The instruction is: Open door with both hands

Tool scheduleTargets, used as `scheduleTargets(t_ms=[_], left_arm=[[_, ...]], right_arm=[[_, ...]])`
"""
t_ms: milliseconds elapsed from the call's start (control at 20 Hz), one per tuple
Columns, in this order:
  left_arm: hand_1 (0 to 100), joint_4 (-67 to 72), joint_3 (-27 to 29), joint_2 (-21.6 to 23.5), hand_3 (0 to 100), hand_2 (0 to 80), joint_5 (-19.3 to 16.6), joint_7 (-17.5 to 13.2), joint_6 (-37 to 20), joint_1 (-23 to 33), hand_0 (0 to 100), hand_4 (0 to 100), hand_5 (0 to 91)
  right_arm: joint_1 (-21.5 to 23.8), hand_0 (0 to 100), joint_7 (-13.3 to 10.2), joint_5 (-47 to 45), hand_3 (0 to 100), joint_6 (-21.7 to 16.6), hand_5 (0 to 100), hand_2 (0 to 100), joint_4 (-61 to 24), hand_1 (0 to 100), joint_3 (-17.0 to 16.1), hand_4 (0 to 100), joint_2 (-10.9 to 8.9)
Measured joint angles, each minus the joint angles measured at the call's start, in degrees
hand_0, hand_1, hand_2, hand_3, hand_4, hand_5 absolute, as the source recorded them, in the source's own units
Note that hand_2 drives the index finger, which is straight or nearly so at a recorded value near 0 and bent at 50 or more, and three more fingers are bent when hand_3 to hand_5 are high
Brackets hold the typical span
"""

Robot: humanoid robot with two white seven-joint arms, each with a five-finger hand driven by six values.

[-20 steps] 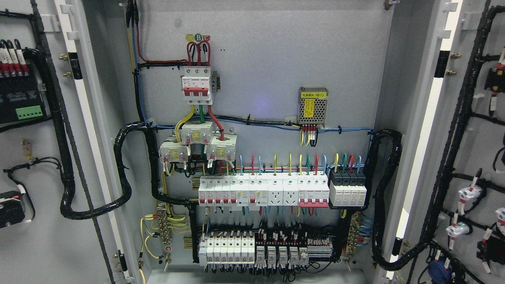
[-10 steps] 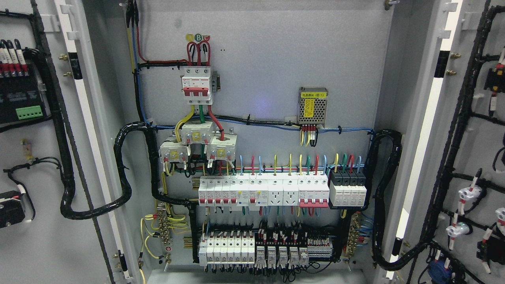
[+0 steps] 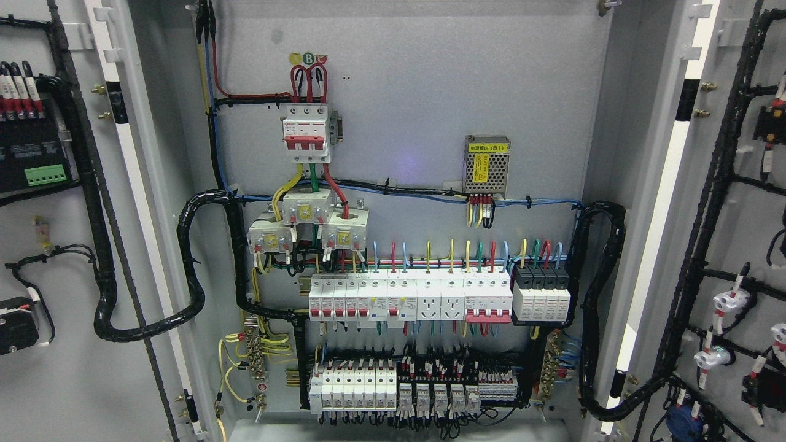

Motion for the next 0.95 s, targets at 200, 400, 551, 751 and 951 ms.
scheduleTargets(t_ms=[200, 400, 551, 751, 951], left_arm=[[39, -0.6, 1.5, -0.1, 0, 0.0, 0.0, -0.2, 0.2, -0.1, 12, 0, 0.0], [39, -2.2, 2.5, -0.1, 0, 0.0, 0.0, -0.2, 0.0, -0.2, 12, 0, 0.0], [39, -3.2, 3.0, -0.1, 0, 0.0, 0.0, -0.3, -0.1, -0.2, 12, 0, 0.0], [39, -4.1, 3.5, -0.2, 0, 0.0, 0.0, -0.3, -0.3, -0.2, 12, 0, 0.0], [39, -4.7, 3.8, -0.2, 0, 0.0, 0.0, -0.5, -0.3, -0.2, 12, 0, 0.0]], right_arm=[[0.0, 12, 0.3, 0.4, 0, 0.0, 0, 0, -0.1, 39, 0.0, 0, 0.16], [0.0, 12, 0.3, 0.7, 0, -0.1, 0, 0, -0.3, 39, 0.0, 0, 0.25], [-0.1, 12, 0.3, 0.8, 0, -0.1, 0, 0, -0.3, 39, 0.0, 0, 0.34], [-0.1, 12, 0.4, 0.8, 0, -0.1, 0, 0, -0.4, 39, 0.0, 0, 0.46], [-0.1, 12, 0.4, 0.9, 0, -0.1, 0, 0, -0.4, 39, 0.0, 0, 0.55]])
